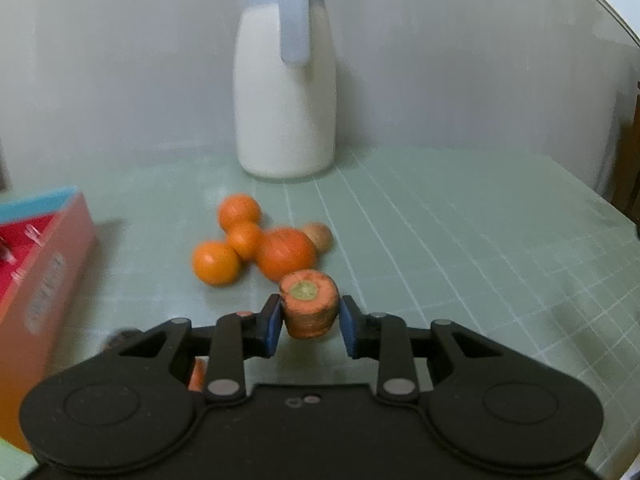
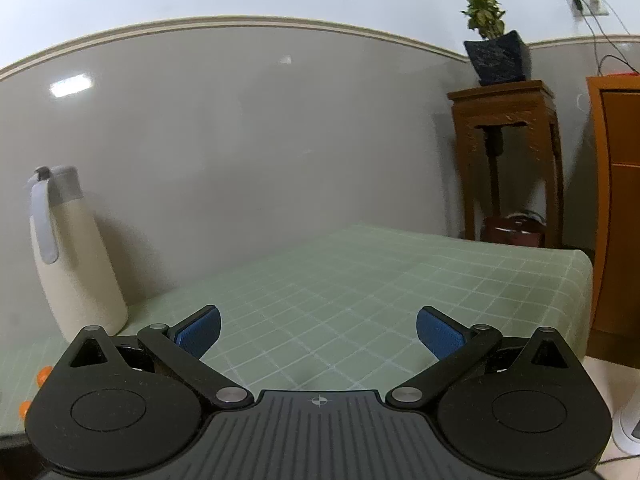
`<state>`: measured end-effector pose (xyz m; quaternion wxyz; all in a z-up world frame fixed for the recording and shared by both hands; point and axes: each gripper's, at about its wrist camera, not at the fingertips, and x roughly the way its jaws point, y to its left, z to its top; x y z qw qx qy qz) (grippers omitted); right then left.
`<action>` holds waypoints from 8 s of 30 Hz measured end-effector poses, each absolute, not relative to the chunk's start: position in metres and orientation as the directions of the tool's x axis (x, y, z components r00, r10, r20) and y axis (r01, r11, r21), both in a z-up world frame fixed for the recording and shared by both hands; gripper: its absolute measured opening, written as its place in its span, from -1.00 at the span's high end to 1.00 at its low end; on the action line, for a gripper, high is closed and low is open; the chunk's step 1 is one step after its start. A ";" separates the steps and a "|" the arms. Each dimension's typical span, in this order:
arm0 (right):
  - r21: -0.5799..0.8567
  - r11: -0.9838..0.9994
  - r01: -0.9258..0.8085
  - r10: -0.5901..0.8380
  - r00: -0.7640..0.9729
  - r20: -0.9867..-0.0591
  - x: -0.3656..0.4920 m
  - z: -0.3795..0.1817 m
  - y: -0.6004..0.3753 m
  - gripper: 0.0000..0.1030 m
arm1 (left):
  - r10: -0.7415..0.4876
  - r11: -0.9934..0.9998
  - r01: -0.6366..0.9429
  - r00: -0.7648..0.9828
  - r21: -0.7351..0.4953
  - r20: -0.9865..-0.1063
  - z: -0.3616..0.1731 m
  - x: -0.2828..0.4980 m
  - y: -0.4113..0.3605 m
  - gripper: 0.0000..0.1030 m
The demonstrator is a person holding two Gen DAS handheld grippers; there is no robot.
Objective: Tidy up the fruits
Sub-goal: 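Grasp the cut carrot slice with the left tool, then carry the carrot slice into the red box and open the left tool, then grasp the small carrot piece with the right tool, then carry the carrot piece into the red box and open the right tool, then grasp the dark donut-shaped piece with the left tool, then lower the donut-shaped piece into the red box and open the left tool, then grasp the large mandarin orange with the right tool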
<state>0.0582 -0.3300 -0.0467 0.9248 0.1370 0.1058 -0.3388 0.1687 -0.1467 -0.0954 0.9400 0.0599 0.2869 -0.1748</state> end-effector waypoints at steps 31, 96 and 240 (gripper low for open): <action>0.148 0.983 0.110 -0.057 0.945 -0.323 0.096 -0.064 -0.216 -1.00 | 0.192 0.981 -0.167 0.832 0.094 -0.521 -0.071 0.159 0.062 0.46; 0.201 0.860 -0.468 0.510 0.788 -0.345 0.130 -0.066 -0.055 0.57 | 0.380 0.883 -0.465 0.790 -0.066 -0.481 -0.070 0.087 0.174 -0.47; 0.160 0.977 0.141 -0.033 0.839 -0.543 0.238 -0.083 -0.220 0.09 | 0.416 0.870 -0.490 0.790 -0.055 -0.450 -0.062 0.115 0.161 -0.82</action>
